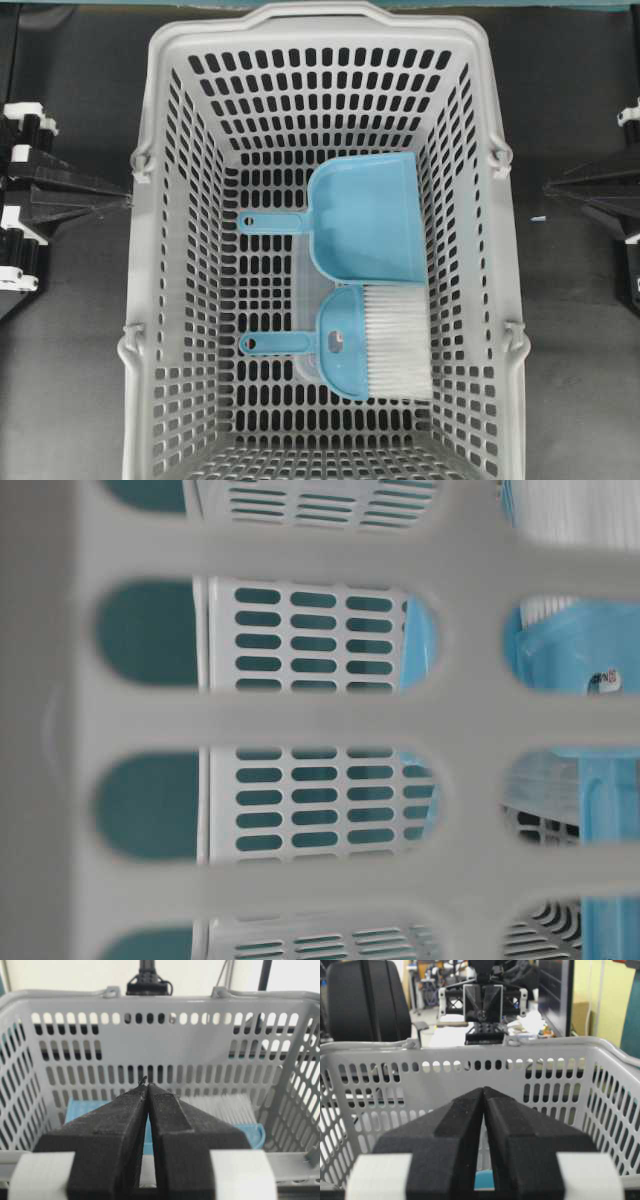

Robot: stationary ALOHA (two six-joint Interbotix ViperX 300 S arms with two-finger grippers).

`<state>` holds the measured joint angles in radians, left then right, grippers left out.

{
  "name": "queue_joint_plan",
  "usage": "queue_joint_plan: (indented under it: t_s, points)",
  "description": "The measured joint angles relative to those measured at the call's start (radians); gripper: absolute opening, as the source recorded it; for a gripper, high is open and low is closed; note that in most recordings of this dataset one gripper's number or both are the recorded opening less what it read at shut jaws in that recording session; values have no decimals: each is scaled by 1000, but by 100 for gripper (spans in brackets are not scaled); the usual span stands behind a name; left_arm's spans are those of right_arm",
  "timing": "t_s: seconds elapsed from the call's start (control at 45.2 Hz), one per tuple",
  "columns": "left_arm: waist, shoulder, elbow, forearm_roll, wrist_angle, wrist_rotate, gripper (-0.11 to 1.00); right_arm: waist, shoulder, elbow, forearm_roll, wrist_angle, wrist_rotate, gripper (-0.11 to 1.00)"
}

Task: Pick up the hand brush from the shopping basket with the left arm.
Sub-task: 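Move the left gripper over the basket toward the blue brush handle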

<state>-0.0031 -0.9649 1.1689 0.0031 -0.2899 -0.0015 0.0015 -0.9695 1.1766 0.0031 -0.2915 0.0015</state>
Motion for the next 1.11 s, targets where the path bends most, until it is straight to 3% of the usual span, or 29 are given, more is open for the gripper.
queue_joint_plan:
  t_s: [0.066,0.221,0.464,0.707,0.796,0.973,1.105]
  points:
    - [-2,2,-6,6,11,-8,1,0,2,0,2,2,5,0]
    - [-5,32,-124,35,169,-41,0,-3,5,0,14,21,26,0]
    - [-40,195,-348,38,503,-43,0,-3,9,-28,15,149,52,0]
    - [-87,380,-535,38,704,-37,0,-5,8,-52,17,215,54,2]
    - [-86,439,-603,38,770,-40,0,-3,9,-52,17,224,52,14]
    - [-94,508,-680,38,873,-41,0,-3,8,-52,17,224,55,55]
    - [-118,563,-719,38,922,-46,0,-3,8,-52,17,222,55,67]
